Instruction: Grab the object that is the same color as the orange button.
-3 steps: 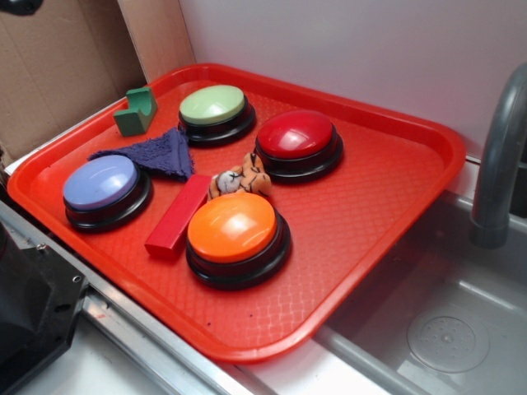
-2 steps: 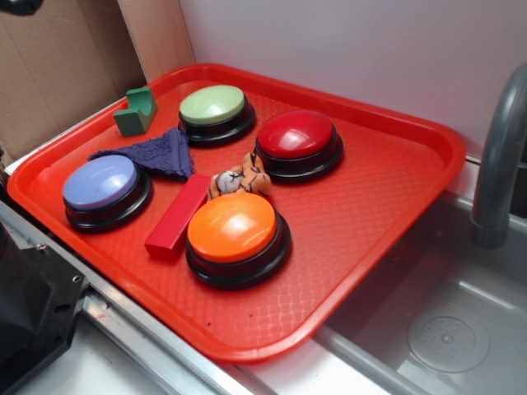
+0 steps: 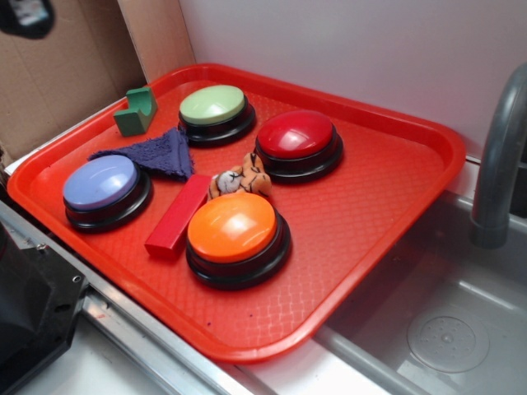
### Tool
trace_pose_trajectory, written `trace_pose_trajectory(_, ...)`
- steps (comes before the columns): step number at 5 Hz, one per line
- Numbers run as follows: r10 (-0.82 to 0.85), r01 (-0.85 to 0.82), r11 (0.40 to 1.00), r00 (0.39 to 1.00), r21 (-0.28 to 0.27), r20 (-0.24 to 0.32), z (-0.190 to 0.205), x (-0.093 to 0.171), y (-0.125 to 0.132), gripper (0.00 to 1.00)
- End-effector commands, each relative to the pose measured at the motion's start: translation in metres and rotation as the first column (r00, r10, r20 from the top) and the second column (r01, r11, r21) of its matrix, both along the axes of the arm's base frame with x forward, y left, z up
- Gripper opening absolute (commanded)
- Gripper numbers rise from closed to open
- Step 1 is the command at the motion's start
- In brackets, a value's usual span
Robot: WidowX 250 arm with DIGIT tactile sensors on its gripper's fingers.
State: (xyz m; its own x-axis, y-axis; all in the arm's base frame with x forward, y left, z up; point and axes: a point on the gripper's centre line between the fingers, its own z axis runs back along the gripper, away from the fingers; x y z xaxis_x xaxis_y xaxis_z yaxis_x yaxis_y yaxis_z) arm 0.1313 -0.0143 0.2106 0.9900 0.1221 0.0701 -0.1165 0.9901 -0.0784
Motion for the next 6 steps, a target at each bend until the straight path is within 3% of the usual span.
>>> trace_pose_trajectory(1,0.131,-0.116,0.987,0.982,-0.109,0.139,-0.042,0.046,-0.001,1.0)
trace_pose_trajectory(2,0.152,-0.124,0.979,0.974,-0.164,0.166,-0.07,0.072,-0.005,1.0)
trace_pose_trajectory(4,0.181,-0.154,0.975,0.969,-0.162,0.167,-0.119,0.116,-0.021,1.0)
trace_pose_trajectory(5,0.146,-0.122,0.956,0.987,-0.268,0.07,-0.146,0.128,-0.035,1.0)
trace_pose_trajectory(6,0.097,-0.084,0.967,0.994,-0.239,0.045,-0.163,0.125,-0.048,1.0)
